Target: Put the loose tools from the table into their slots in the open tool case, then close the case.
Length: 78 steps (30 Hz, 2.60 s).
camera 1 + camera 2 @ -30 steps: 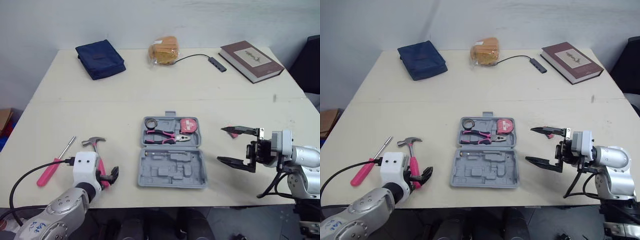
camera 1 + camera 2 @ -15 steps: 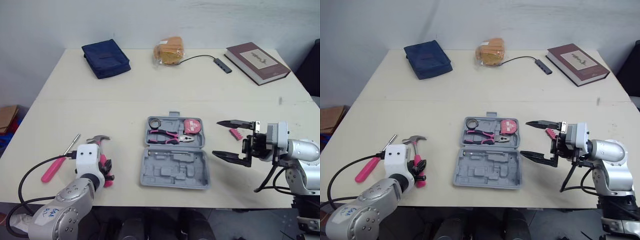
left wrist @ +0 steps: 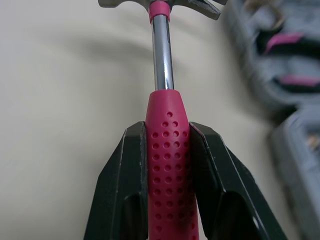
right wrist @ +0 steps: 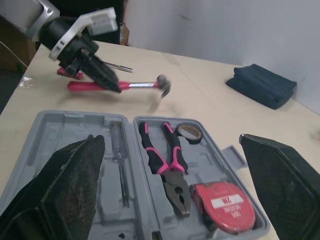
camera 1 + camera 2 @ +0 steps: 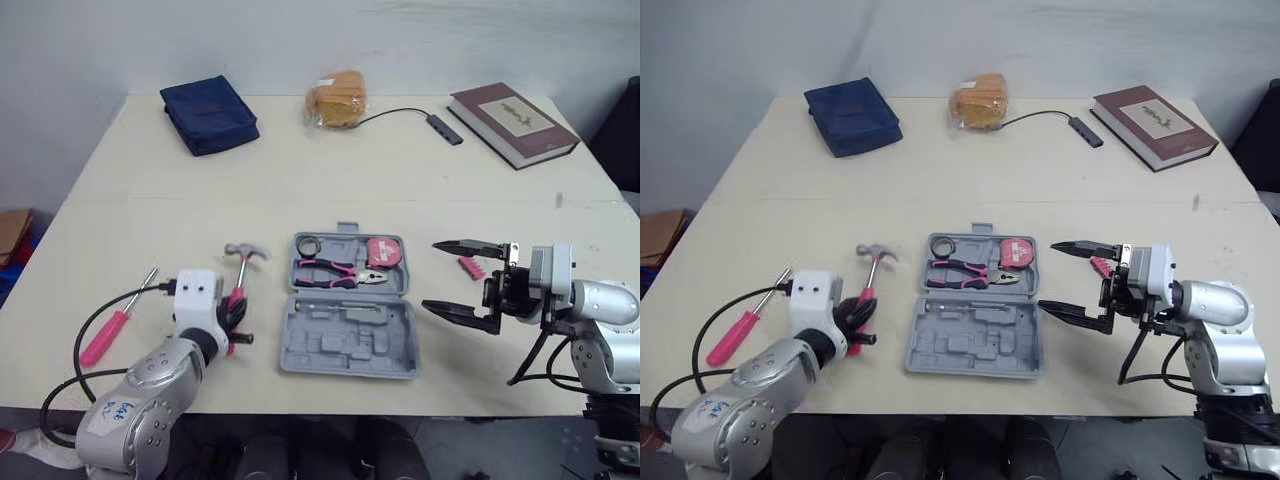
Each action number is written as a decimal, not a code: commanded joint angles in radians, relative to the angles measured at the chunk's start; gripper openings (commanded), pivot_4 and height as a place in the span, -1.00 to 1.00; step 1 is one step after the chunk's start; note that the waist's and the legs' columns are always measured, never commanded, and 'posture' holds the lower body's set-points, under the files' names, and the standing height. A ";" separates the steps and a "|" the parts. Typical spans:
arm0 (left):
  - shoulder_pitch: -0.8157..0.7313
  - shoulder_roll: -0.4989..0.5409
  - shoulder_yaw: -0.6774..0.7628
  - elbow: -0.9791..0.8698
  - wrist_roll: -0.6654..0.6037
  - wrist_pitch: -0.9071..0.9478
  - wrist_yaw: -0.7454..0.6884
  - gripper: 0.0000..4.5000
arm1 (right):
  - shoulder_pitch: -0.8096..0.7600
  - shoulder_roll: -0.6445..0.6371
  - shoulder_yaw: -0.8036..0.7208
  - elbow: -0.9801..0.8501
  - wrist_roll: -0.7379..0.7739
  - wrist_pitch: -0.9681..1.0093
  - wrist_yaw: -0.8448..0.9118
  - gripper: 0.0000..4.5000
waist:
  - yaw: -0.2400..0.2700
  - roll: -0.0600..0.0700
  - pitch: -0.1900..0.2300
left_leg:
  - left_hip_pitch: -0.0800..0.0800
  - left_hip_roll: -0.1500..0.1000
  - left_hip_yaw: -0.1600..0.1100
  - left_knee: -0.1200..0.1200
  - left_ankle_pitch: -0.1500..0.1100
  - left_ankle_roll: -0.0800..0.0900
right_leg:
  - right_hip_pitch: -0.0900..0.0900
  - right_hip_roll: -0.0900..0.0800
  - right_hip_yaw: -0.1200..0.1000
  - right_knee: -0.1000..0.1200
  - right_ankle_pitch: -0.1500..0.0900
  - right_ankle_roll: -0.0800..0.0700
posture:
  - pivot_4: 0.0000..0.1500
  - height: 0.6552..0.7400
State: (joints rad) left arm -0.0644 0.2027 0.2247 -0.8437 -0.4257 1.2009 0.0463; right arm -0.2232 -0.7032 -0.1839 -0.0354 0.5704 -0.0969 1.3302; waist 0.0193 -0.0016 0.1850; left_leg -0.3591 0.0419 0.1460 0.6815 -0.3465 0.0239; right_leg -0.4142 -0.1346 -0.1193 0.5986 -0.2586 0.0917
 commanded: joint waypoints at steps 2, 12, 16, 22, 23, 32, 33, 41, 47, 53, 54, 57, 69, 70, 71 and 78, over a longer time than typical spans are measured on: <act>-0.045 0.266 -0.018 -0.020 -0.003 -0.278 -0.329 -0.76 | 0.020 -0.025 -0.063 0.010 0.016 -0.051 0.033 1.00 | -0.001 -0.002 0.001 | 0.000 0.004 0.001 0.000 -0.001 -0.002 | -0.003 0.003 -0.001 0.001 -0.001 -0.003 | 1.00 1.00; -0.266 0.556 -0.208 0.243 -0.073 -0.649 -0.960 -0.76 | 0.117 -0.060 -0.116 0.063 0.000 -0.144 0.096 1.00 | 0.000 0.000 0.000 | -0.009 0.003 0.004 0.002 0.002 -0.003 | -0.014 0.007 -0.010 0.010 -0.004 -0.008 | 1.00 1.00; -0.410 0.588 -0.349 0.325 -0.043 -0.641 -1.103 -0.76 | 0.211 -0.069 -0.170 0.026 0.013 -0.145 0.089 1.00 | 0.002 -0.001 0.001 | -0.009 0.003 0.003 0.002 0.004 -0.004 | -0.014 0.007 -0.010 0.012 -0.004 -0.008 | 1.00 1.00; -0.575 0.547 -0.598 0.430 0.111 -0.581 -1.124 -0.76 | 0.358 -0.070 -0.229 -0.049 0.023 -0.145 0.072 1.00 | 0.006 -0.001 0.001 | -0.010 0.002 0.002 0.002 0.005 -0.003 | -0.013 0.008 -0.009 0.011 -0.003 -0.006 | 1.00 1.00; -0.606 0.535 -0.629 0.452 0.144 -0.562 -1.109 -0.76 | 0.373 -0.069 -0.233 -0.061 0.024 -0.144 0.066 1.00 | 0.004 -0.001 0.001 | -0.009 0.001 0.002 0.002 0.005 -0.003 | -0.013 0.008 -0.008 0.011 -0.003 -0.005 | 1.00 1.00; -0.732 0.462 -0.788 0.529 0.287 -0.497 -1.113 -0.76 | 0.472 -0.052 -0.251 -0.152 0.022 -0.141 0.019 1.00 | 0.004 -0.002 0.002 | -0.010 0.002 0.002 0.003 0.006 -0.002 | -0.014 0.011 -0.006 0.010 -0.003 -0.005 | 1.00 1.00; -0.734 0.458 -0.787 0.528 0.289 -0.472 -1.107 -0.76 | 0.475 -0.053 -0.250 -0.157 0.021 -0.139 0.013 1.00 | 0.004 -0.002 0.002 | -0.010 0.002 0.002 0.003 0.006 -0.002 | -0.014 0.011 -0.005 0.010 -0.003 -0.005 | 1.00 1.00; -0.706 0.449 -0.846 0.510 0.327 -0.388 -1.103 -0.76 | 0.493 -0.052 -0.236 -0.218 0.012 -0.117 -0.046 1.00 | 0.005 -0.003 0.002 | -0.009 0.002 0.002 0.003 0.006 -0.002 | -0.014 0.011 -0.004 0.011 -0.003 -0.005 | 1.00 1.00; -0.704 0.430 -0.865 0.493 0.356 -0.330 -1.071 -0.76 | 0.498 -0.051 -0.228 -0.251 0.006 -0.102 -0.077 1.00 | 0.005 -0.003 0.002 | -0.009 0.002 0.002 0.004 0.006 -0.002 | -0.014 0.011 -0.004 0.012 -0.003 -0.005 | 1.00 1.00; -0.696 0.408 -0.843 0.508 0.358 -0.363 -1.052 -0.53 | 0.494 -0.051 -0.219 -0.269 0.001 -0.091 -0.102 1.00 | 0.005 -0.003 0.002 | -0.009 0.002 0.002 0.004 0.006 -0.002 | -0.014 0.011 -0.004 0.012 -0.003 -0.005 | 1.00 1.00; -0.692 0.400 -0.830 0.504 0.347 -0.370 -1.053 -0.28 | 0.494 -0.052 -0.218 -0.270 0.001 -0.090 -0.104 1.00 | 0.005 -0.003 0.002 | -0.009 0.002 0.002 0.004 0.006 -0.002 | -0.014 0.011 -0.004 0.012 -0.003 -0.005 | 1.00 1.00; -0.692 0.403 -0.802 0.490 0.308 -0.398 -1.092 0.18 | 0.486 -0.057 -0.217 -0.268 0.000 -0.086 -0.110 1.00 | 0.005 -0.003 0.002 | -0.009 0.002 0.002 0.005 0.006 -0.002 | -0.014 0.011 -0.004 0.012 -0.003 -0.005 | 1.00 1.00; -0.542 0.274 -0.506 0.651 0.079 -0.791 -1.177 -0.20 | 0.414 -0.067 -0.174 -0.251 -0.014 -0.057 -0.118 1.00 | 0.004 -0.003 0.002 | -0.011 0.004 0.002 0.011 0.006 -0.001 | -0.013 0.011 -0.004 0.015 -0.003 -0.005 | 1.00 1.00; -0.509 0.266 -0.496 0.688 0.091 -0.855 -1.176 -0.43 | 0.408 -0.068 -0.170 -0.248 -0.015 -0.055 -0.115 1.00 | 0.004 -0.003 0.002 | -0.010 0.003 0.002 0.011 0.006 -0.001 | -0.013 0.011 -0.004 0.015 -0.003 -0.005 | 1.00 1.00; -0.487 0.261 -0.491 0.716 0.104 -0.903 -1.176 -0.61 | 0.404 -0.069 -0.166 -0.246 -0.016 -0.054 -0.112 1.00 | 0.002 -0.003 0.002 | -0.010 0.003 0.002 0.011 0.006 -0.001 | -0.013 0.011 -0.004 0.016 -0.003 -0.005 | 1.00 1.00; -0.422 0.259 -0.549 0.752 0.196 -0.924 -1.131 -0.98 | 0.389 -0.070 -0.164 -0.239 -0.016 -0.045 -0.111 1.00 | 0.008 -0.003 0.002 | -0.011 0.003 0.001 0.014 0.005 0.001 | -0.013 0.009 -0.005 0.017 -0.002 -0.004 | 1.00 1.00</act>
State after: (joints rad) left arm -0.4949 0.4598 -0.3042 -0.0816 -0.2585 0.2919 -1.1008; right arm 0.1659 -0.7625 -0.3358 -0.2661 0.5490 -0.1439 1.2153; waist 0.0270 -0.0044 0.1870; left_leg -0.3702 0.0443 0.1471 0.6958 -0.3420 0.0252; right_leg -0.4266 -0.1257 -0.1243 0.6157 -0.2608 0.0874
